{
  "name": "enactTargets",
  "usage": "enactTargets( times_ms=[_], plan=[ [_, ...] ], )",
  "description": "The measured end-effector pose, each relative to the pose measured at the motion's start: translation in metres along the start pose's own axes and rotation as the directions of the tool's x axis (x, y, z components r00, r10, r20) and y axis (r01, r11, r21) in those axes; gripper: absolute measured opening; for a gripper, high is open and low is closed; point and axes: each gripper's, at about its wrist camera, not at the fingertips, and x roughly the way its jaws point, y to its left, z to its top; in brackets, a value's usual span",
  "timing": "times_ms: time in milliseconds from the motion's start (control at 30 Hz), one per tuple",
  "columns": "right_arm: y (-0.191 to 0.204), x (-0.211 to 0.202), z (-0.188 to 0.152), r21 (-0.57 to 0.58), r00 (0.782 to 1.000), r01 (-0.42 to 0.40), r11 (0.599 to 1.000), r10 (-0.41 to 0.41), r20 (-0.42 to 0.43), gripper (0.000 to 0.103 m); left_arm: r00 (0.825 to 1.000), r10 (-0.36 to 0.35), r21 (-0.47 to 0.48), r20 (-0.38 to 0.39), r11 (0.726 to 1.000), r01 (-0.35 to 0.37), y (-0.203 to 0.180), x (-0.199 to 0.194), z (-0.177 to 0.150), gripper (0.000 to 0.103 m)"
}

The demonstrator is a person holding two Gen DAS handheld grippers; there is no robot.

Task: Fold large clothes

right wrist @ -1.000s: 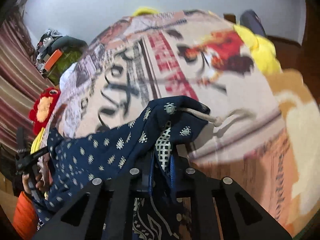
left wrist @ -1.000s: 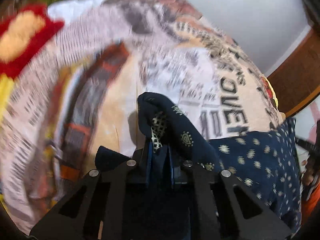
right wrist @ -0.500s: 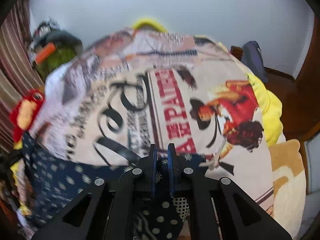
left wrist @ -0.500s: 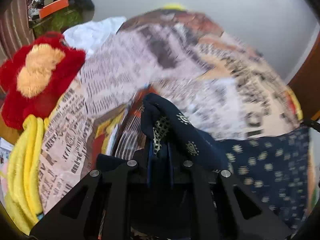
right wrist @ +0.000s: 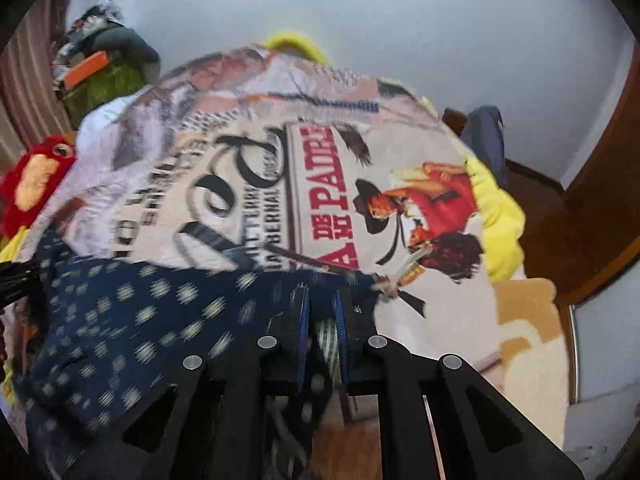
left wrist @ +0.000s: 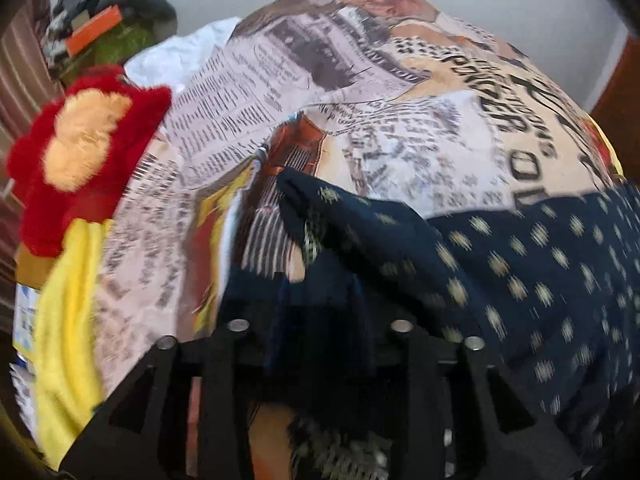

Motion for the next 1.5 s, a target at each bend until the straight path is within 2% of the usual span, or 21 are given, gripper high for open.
enactTargets(
  times_ms=[67, 167, 300, 500, 600, 700, 800, 867, 933, 967, 1000, 1033, 1067, 1133, 1267, 1400, 1500],
  plan=[
    [0.002, -0.031, -0.009, -0.025, 0.999, -0.022, 0.999, 0.023, 0.023, 0.008, 1.0, 0.005, 0.028, 0.02, 1.0, -0.005, -0.002, -0.024, -0.011, 0.048],
    [0.006, -0.071, -0.026, -0.05, 0.997, -0.055, 0.997, 0.058, 0.045, 0.008, 0.999, 0.012, 0.052, 0.044, 0.999, -0.015, -0.004, -0.056, -0.028, 0.052],
    [0.011, -0.125, -0.061, -0.066, 0.994, -0.094, 0.993, 0.098, 0.054, 0.008, 0.997, 0.009, 0.047, 0.078, 0.999, -0.013, -0.002, -0.094, -0.053, 0.067],
    [0.022, -0.169, -0.123, -0.047, 0.986, -0.163, 0.985, 0.164, 0.01, 0.008, 0.996, -0.012, 0.048, 0.09, 0.999, 0.008, 0.004, -0.135, -0.105, 0.074],
    [0.036, -0.173, -0.167, -0.054, 0.981, -0.184, 0.981, 0.181, -0.067, 0.008, 0.996, -0.019, 0.056, 0.082, 0.998, 0.015, 0.006, -0.146, -0.136, 0.074],
    [0.048, -0.165, -0.203, -0.1, 0.982, -0.146, 0.984, 0.132, -0.138, 0.008, 0.998, -0.016, 0.065, 0.062, 0.998, 0.012, 0.009, -0.149, -0.165, 0.074],
    [0.052, -0.149, -0.241, -0.139, 0.977, -0.041, 0.989, 0.01, -0.215, 0.008, 1.0, -0.012, 0.059, 0.028, 0.998, 0.01, 0.013, -0.148, -0.193, 0.074],
    [0.049, -0.148, -0.255, -0.152, 0.98, -0.026, 0.988, -0.004, -0.198, 0.009, 1.0, -0.011, 0.051, 0.008, 0.999, 0.01, 0.016, -0.146, -0.21, 0.074],
    [0.046, -0.152, -0.263, -0.138, 0.985, -0.01, 0.99, -0.013, -0.169, 0.017, 1.0, -0.016, 0.034, -0.019, 0.999, 0.017, 0.019, -0.143, -0.228, 0.074],
    [0.044, -0.154, -0.265, -0.144, 0.987, 0.024, 0.989, -0.046, -0.155, 0.035, 0.999, -0.023, 0.021, -0.035, 1.0, 0.024, 0.021, -0.141, -0.236, 0.074],
    [0.044, -0.154, -0.267, -0.161, 0.985, 0.082, 0.984, -0.105, -0.136, 0.061, 0.999, -0.031, 0.011, -0.044, 0.999, 0.031, 0.022, -0.14, -0.243, 0.074],
    [0.043, -0.155, -0.268, -0.176, 0.982, 0.13, 0.976, -0.151, -0.113, 0.067, 0.998, -0.042, -0.002, -0.053, 0.999, 0.042, 0.023, -0.139, -0.251, 0.074],
    [0.041, -0.156, -0.269, -0.172, 0.983, 0.129, 0.977, -0.149, -0.107, 0.067, 0.997, -0.055, -0.016, -0.059, 0.998, 0.054, 0.024, -0.139, -0.259, 0.074],
    [0.028, -0.159, -0.268, -0.094, 0.987, 0.076, 0.993, -0.089, -0.135, 0.067, 0.993, -0.088, -0.048, -0.075, 0.995, 0.085, 0.026, -0.137, -0.272, 0.074],
    [0.023, -0.175, -0.266, -0.03, 0.99, 0.035, 0.999, -0.039, -0.138, 0.067, 0.978, -0.178, -0.147, -0.112, 0.976, 0.161, 0.03, -0.131, -0.296, 0.074],
    [0.03, -0.197, -0.27, 0.034, 0.989, -0.076, 0.997, 0.08, -0.122, 0.067, 0.964, -0.231, -0.177, -0.128, 0.962, 0.207, 0.023, -0.126, -0.311, 0.074],
    [0.037, -0.199, -0.277, 0.073, 0.98, -0.141, 0.987, 0.15, -0.129, 0.067, 0.948, -0.286, -0.209, -0.138, 0.944, 0.254, 0.016, -0.124, -0.318, 0.071]
  ],
)
